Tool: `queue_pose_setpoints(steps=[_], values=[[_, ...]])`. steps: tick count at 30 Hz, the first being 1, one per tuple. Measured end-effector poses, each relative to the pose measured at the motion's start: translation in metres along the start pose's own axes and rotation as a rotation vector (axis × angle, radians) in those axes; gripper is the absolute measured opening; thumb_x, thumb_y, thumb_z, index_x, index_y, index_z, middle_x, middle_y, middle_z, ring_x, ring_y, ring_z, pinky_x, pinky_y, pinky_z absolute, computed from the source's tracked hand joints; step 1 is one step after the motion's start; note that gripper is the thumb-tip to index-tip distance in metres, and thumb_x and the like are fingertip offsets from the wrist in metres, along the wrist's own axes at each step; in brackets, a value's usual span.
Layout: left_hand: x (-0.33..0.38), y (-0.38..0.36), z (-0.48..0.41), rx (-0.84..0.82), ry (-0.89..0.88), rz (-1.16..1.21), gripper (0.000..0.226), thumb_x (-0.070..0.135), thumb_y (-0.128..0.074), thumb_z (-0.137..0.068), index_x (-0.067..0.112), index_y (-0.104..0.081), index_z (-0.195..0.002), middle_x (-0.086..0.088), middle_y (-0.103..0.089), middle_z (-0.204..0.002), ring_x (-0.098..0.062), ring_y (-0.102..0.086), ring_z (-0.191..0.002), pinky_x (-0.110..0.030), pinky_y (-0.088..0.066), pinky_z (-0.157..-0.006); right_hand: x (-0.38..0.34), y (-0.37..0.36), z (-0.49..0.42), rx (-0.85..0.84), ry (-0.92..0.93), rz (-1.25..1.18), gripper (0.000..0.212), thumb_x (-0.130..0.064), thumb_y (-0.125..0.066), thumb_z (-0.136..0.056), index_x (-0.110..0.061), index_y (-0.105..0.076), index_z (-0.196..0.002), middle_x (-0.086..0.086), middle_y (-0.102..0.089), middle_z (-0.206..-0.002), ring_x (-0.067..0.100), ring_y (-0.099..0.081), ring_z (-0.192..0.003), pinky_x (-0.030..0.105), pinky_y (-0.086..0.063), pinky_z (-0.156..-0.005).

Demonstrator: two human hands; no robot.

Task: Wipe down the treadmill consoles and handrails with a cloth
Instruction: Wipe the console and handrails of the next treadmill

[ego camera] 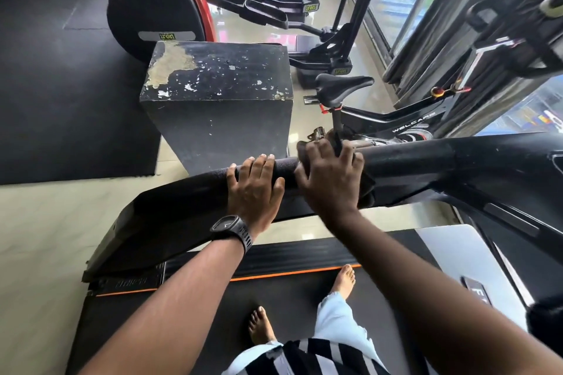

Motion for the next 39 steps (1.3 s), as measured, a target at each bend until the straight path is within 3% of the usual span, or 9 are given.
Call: queue_pose_setpoints(steps=[5, 8, 14, 18, 21, 25, 29, 34, 39], values=[[0.005, -0.001, -0.002, 0.010, -0.010, 0.002, 0.053, 0.044, -0.038, -0.095, 0.015, -0.060, -0.134, -0.005, -0.061, -0.135, -0.028, -0.055, -0.124, -0.056, -0.033, -0.109, -0.006, 0.002, -0.028, -0.076, 0.234, 0.014, 0.051, -0.059, -0.037, -0.091, -0.028, -0.066, -0.119, 0.001, -0.067, -0.120, 0.034, -0.053, -0.113, 0.046, -0.041, -0.089], [0.007, -0.001, -0.001, -0.010, -0.007, 0.018, 0.053, 0.043, -0.036, -0.096, 0.014, -0.059, -0.135, -0.005, -0.061, -0.136, -0.029, -0.055, -0.125, -0.058, -0.034, -0.109, 0.014, -0.001, -0.058, -0.229, 0.094, -0.047, 0.051, -0.059, -0.039, -0.092, -0.026, -0.067, -0.118, 0.005, -0.066, -0.122, 0.034, -0.052, -0.114, 0.044, -0.042, -0.088], [0.007, -0.001, -0.002, -0.022, -0.016, 0.030, 0.055, 0.044, -0.037, -0.095, 0.012, -0.058, -0.135, -0.008, -0.060, -0.137, -0.031, -0.054, -0.126, -0.058, -0.033, -0.110, 0.005, -0.004, 0.006, 0.032, 0.047, -0.001, 0.048, -0.052, -0.044, -0.093, -0.027, -0.059, -0.130, 0.000, -0.058, -0.133, 0.038, -0.043, -0.127, 0.055, -0.037, -0.099], [0.015, -0.001, -0.004, -0.027, -0.021, 0.029, 0.054, 0.043, -0.037, -0.095, 0.012, -0.058, -0.134, -0.008, -0.060, -0.137, -0.031, -0.054, -0.126, -0.058, -0.033, -0.110, 0.006, 0.000, -0.026, -0.067, 0.258, -0.026, 0.055, -0.062, -0.034, -0.087, -0.031, -0.065, -0.121, -0.002, -0.066, -0.123, 0.034, -0.051, -0.117, 0.047, -0.041, -0.090], [0.020, -0.002, -0.006, -0.022, 0.010, 0.033, 0.052, 0.042, -0.038, -0.095, 0.013, -0.060, -0.133, -0.007, -0.061, -0.135, -0.030, -0.055, -0.125, -0.059, -0.033, -0.110, 0.028, 0.002, -0.055, -0.202, 0.118, -0.056, 0.053, -0.061, -0.035, -0.090, -0.027, -0.066, -0.117, 0.004, -0.066, -0.122, 0.033, -0.052, -0.114, 0.044, -0.041, -0.084], [0.022, -0.002, -0.006, 0.002, 0.007, 0.032, 0.051, 0.040, -0.038, -0.096, 0.013, -0.061, -0.131, -0.007, -0.062, -0.133, -0.030, -0.057, -0.124, -0.059, -0.035, -0.109, 0.029, 0.002, -0.023, -0.083, -0.036, -0.015, 0.049, -0.056, -0.044, -0.092, -0.022, -0.062, -0.123, 0.006, -0.063, -0.127, 0.039, -0.047, -0.121, 0.052, -0.040, -0.093], [0.025, -0.001, -0.005, 0.033, -0.006, 0.021, 0.051, 0.040, -0.040, -0.094, 0.012, -0.062, -0.130, -0.007, -0.063, -0.133, -0.030, -0.057, -0.124, -0.058, -0.036, -0.108, 0.012, 0.002, -0.004, -0.006, 0.206, -0.041, 0.047, -0.056, -0.037, -0.092, -0.029, -0.062, -0.122, 0.000, -0.063, -0.126, 0.036, -0.047, -0.123, 0.052, -0.038, -0.095], [0.029, -0.004, -0.008, 0.007, 0.029, 0.033, 0.051, 0.041, -0.039, -0.095, 0.014, -0.063, -0.130, -0.006, -0.063, -0.133, -0.029, -0.057, -0.124, -0.059, -0.034, -0.109, 0.032, -0.001, -0.061, -0.259, 0.187, -0.089, 0.049, -0.061, -0.037, -0.094, -0.028, -0.067, -0.116, 0.003, -0.067, -0.122, 0.033, -0.052, -0.115, 0.046, -0.042, -0.087], [0.030, -0.004, -0.009, 0.015, 0.017, 0.039, 0.051, 0.040, -0.037, -0.096, 0.013, -0.063, -0.131, -0.006, -0.063, -0.134, -0.029, -0.057, -0.124, -0.058, -0.035, -0.109, 0.033, 0.001, -0.009, -0.062, 0.061, 0.003, 0.048, -0.053, -0.046, -0.094, -0.023, -0.059, -0.129, 0.005, -0.061, -0.131, 0.041, -0.045, -0.126, 0.056, -0.039, -0.096]])
Point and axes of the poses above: each hand's wrist, its own z-axis away from the middle knuckle, its own y-axis out of the back of the hand, x = y × z, the point moved 6 cm from there along -z, towards the middle knuckle
